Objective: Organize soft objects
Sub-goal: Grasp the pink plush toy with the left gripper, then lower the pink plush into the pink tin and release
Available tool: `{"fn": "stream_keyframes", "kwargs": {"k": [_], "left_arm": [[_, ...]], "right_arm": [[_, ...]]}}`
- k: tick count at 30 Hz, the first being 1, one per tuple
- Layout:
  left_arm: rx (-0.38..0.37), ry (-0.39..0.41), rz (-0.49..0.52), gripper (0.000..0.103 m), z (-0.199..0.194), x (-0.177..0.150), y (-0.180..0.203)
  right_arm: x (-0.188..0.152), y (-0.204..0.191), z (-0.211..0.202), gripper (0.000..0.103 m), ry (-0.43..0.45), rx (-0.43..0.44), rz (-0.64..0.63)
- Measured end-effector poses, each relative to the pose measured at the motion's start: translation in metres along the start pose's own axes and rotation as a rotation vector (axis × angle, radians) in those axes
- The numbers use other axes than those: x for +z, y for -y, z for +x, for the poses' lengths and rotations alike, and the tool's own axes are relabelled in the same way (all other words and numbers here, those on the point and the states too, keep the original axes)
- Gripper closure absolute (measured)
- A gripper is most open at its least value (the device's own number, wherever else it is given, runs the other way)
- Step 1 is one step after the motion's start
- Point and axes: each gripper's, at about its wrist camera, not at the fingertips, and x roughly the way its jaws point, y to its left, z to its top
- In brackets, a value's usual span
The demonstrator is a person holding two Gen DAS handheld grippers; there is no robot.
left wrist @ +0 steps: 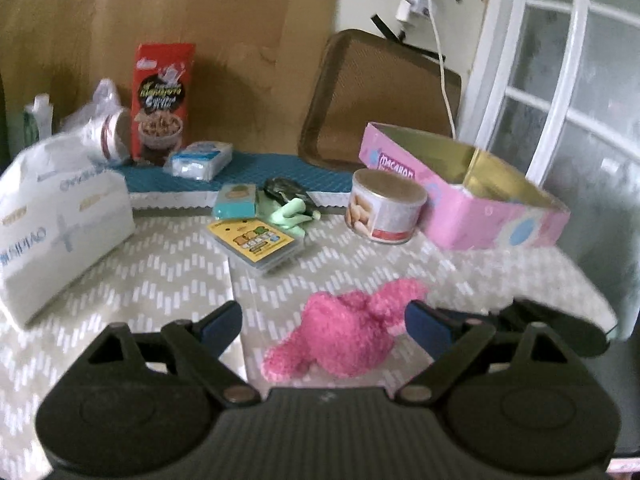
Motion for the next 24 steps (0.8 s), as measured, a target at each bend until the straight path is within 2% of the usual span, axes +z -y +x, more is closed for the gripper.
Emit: {"fn": "stream_keyframes", "kwargs": {"k": [4, 11, 13, 14, 17, 20, 24], "left_arm": [[0.023, -0.018, 0.039, 0.021, 0.002, -0.001, 0.009], [0.016, -0.038, 0.023, 0.027, 0.005, -0.002, 0.004], [0.008, -0.038, 0.022, 0.033, 0.005, -0.001, 0.002], [0.002, -0.039, 0.019, 0.035, 0.006, -0.002, 0.002], [-0.038, -0.057, 0.005, 0.055, 0.007, -0.001, 0.001], [-0.063, -0.045, 0.006, 0.057, 0.005, 0.004, 0.005], [-0.132, 0.02, 0.067, 0.058, -0.002, 0.024, 0.027]], "right_arm": [[0.002, -0.002, 0.013, 0.01, -0.017, 0.012, -0.003], [0.0, -0.01, 0.024, 0.015, -0.046, 0.032, -0.027], [-0.001, -0.008, 0.026, 0.033, -0.062, 0.047, -0.024], [-0.001, -0.007, 0.026, 0.035, -0.056, 0.042, -0.017], [0.0, -0.003, 0.024, 0.066, -0.042, 0.019, 0.017], [0.002, 0.003, 0.018, 0.067, -0.015, 0.02, 0.069], [0.007, 0.008, -0.002, 0.068, 0.086, -0.08, 0.041]]}}
